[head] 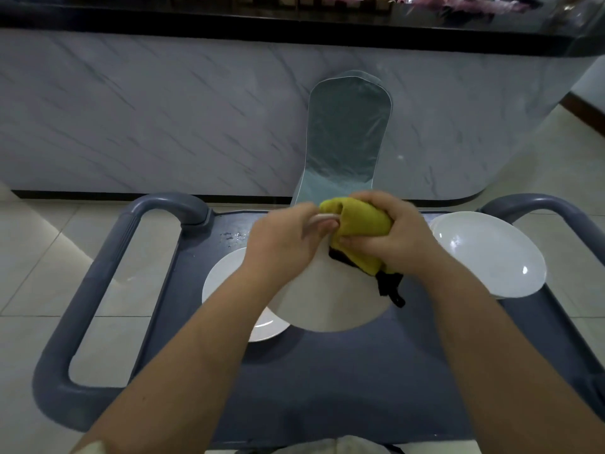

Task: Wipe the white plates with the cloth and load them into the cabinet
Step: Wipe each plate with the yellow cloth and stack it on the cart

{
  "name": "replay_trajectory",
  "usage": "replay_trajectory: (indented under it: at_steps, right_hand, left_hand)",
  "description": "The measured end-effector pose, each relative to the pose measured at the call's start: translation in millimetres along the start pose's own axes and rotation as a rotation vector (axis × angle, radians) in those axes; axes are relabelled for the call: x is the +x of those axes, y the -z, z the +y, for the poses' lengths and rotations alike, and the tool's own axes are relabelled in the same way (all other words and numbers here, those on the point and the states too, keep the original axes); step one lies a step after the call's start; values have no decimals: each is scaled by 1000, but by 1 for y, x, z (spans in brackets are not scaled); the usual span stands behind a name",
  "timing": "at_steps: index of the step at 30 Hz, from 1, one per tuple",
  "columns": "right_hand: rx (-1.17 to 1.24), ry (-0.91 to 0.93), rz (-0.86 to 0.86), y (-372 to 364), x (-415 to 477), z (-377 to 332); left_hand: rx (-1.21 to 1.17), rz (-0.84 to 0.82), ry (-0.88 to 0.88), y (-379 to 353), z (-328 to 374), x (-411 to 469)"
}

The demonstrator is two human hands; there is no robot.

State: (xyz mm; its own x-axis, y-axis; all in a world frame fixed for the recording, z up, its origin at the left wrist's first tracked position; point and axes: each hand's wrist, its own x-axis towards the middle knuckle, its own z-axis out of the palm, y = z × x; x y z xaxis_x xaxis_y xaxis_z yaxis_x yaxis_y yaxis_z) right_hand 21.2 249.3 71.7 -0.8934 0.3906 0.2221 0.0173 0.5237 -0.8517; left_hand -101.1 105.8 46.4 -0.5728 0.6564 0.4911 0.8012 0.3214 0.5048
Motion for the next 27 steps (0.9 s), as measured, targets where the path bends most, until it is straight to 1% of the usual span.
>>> replay_trajectory:
  at_steps: [3,4,5,7,8,9,10,11,12,13,14,15,16,17,18,19,20,21,23,24,25,27]
  right_hand:
    - [-5,80,83,8,5,-15]
    - [43,65,138,9,0,-13]
    - [149,24,218,6,-7,-8]
    - [457,-116,394,-15,-28,10]
    - [569,-207,468,-31,-38,19]
    - [628,-295,531,-47,-45,28]
    - [652,-364,574,-57,-49,36]
    - [645,-406,596,-61,-51,43]
    - [610,-425,600,-59,-51,47]
    - [550,-397,582,-50,-49,49]
    - [457,-332,540,-38,-45,48]
    - [338,-254,471,-24,-40,45]
    - [224,-181,369,-13,-32,37]
    - [132,-111,254,-4,-24,27]
    - [59,-50,153,0,-15,14]
    - [6,-3,91,3,-5,3]
    - [-14,17,68,6,4,-6]
    - [-12,23,72,10,10,-12]
    - [35,6,123,15,12,-17]
    - [114,-20,176,13,6,-14]
    - [243,-63,254,5,-3,-6]
    - [537,-191,441,-28,-25,12]
  left_hand:
    - [-158,155,-12,12,-2,7]
    - [-240,201,50,14,-7,5]
    - [-342,263,176,15,-12,2]
    - [-545,428,533,9,-21,-9]
    - [-612,488,723,1,-23,-18]
    - [-664,505,881,-10,-25,-30]
    - [-701,474,979,-20,-27,-41]
    - [-717,404,1002,-27,-28,-51]
    - [-691,318,950,-30,-30,-58]
    - [-632,247,832,-29,-34,-62]
    - [-543,201,671,-22,-37,-59]
    - [-424,170,482,-14,-39,-52]
    - [-284,133,298,-7,-37,-39]
    - [-159,90,152,-2,-33,-26]
    - [-60,61,70,2,-25,-12]
    - [-24,60,45,6,-16,-1]
    - [-63,82,43,10,-10,8]
    - [-150,116,46,15,-8,14]
    - [-303,183,112,23,-15,20]
    - [-360,229,193,24,-21,20]
    - [-437,289,312,22,-27,18]
    - [-643,462,651,8,-32,4]
